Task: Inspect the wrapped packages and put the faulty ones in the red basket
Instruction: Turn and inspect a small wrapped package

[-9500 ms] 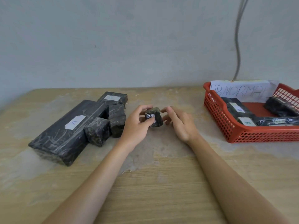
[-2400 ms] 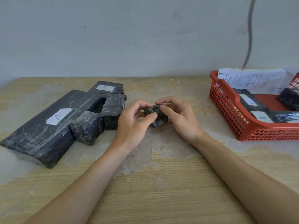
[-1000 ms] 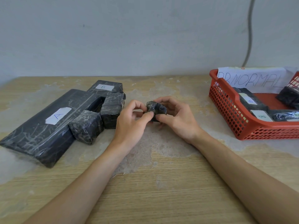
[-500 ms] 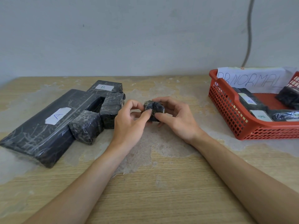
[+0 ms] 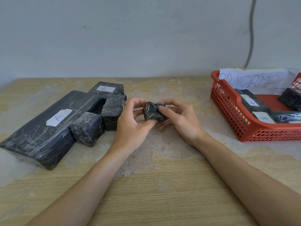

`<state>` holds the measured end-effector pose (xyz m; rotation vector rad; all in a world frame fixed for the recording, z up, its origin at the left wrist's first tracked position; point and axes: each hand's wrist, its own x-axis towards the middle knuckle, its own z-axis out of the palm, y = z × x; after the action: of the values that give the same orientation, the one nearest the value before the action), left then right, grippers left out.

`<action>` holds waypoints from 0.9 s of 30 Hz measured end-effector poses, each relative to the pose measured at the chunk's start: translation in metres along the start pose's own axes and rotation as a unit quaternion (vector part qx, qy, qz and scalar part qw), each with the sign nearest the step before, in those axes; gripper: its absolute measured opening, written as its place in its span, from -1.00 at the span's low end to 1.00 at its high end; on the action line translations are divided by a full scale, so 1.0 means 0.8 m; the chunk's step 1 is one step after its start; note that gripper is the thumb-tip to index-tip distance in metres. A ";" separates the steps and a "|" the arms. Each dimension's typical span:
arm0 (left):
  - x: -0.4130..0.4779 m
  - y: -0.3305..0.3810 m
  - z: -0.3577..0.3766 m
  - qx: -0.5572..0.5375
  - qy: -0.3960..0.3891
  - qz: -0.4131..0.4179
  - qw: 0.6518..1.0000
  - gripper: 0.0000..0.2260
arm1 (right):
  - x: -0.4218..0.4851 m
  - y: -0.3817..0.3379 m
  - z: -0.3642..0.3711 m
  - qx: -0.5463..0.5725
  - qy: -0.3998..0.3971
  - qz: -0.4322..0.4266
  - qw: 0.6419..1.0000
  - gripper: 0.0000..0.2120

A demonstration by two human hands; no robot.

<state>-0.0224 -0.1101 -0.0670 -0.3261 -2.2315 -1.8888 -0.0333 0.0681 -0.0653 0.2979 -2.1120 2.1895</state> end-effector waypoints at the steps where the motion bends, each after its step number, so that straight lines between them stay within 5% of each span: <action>1: 0.000 0.001 0.001 -0.026 -0.015 -0.013 0.999 -0.60 | 0.000 0.001 0.000 0.003 0.003 -0.012 1.000 -0.88; 7: 0.000 0.005 0.005 -0.088 -0.003 -0.047 0.995 -0.76 | -0.002 0.004 -0.004 -0.004 -0.017 -0.044 0.999 -0.66; 13: -0.003 0.008 0.003 -0.033 -0.030 0.001 0.999 -0.76 | 0.000 0.000 -0.001 -0.034 0.019 -0.009 0.999 -0.92; 17: -0.002 0.006 0.001 -0.024 0.000 0.000 1.000 -0.92 | 0.000 0.004 0.003 -0.083 0.009 -0.044 0.996 -0.89; 27: -0.002 0.005 0.003 -0.010 0.003 0.021 1.000 -0.70 | -0.002 0.002 0.002 -0.070 -0.008 -0.047 0.996 -0.79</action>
<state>-0.0193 -0.1074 -0.0638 -0.3661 -2.1858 -1.8903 -0.0318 0.0664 -0.0673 0.3954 -2.1981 1.9829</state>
